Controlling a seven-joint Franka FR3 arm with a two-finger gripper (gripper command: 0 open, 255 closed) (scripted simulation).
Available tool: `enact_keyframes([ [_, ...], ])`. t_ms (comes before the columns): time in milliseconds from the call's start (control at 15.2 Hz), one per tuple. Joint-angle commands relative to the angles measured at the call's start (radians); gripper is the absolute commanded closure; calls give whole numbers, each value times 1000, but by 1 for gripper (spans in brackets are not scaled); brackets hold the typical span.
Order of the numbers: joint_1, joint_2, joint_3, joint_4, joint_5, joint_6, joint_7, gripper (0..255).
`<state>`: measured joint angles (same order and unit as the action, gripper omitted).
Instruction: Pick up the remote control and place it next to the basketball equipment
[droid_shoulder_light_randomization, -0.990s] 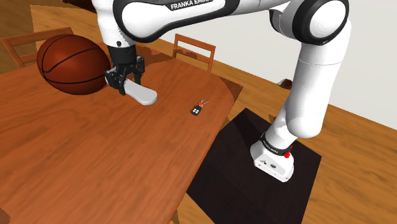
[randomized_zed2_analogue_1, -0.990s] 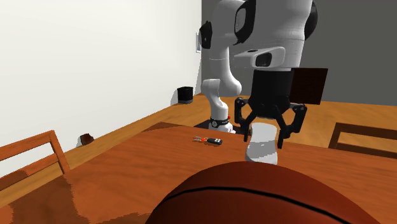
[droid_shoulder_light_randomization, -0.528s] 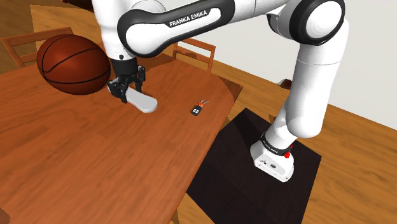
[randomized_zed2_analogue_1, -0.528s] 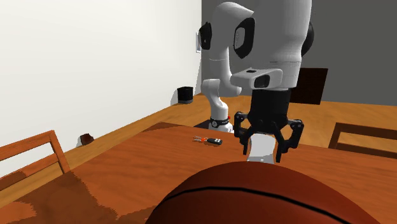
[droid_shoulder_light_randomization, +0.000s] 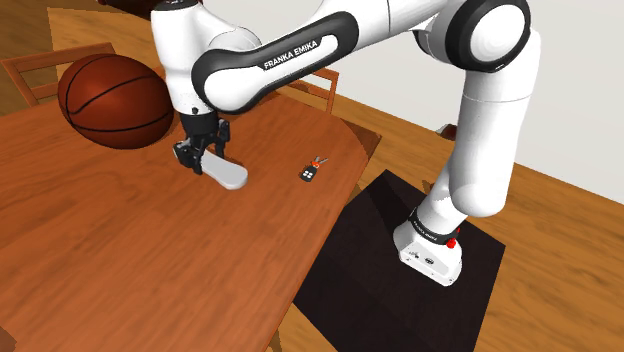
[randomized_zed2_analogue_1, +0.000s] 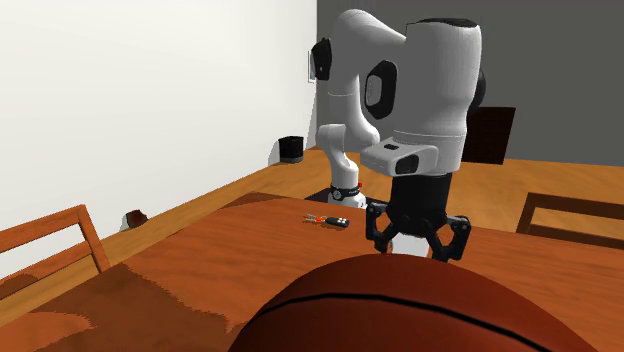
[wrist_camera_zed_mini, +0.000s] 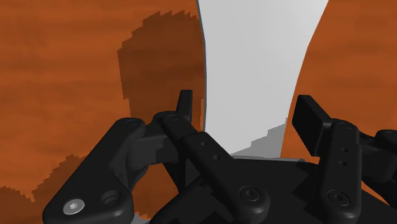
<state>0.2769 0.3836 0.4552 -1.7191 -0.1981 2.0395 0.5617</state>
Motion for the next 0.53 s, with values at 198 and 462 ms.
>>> enact_keyframes([
  [198, 4, 27, -8, -31, -16, 56, 11, 255],
  [462, 6, 40, -11, -42, -24, 79, 15, 255],
])
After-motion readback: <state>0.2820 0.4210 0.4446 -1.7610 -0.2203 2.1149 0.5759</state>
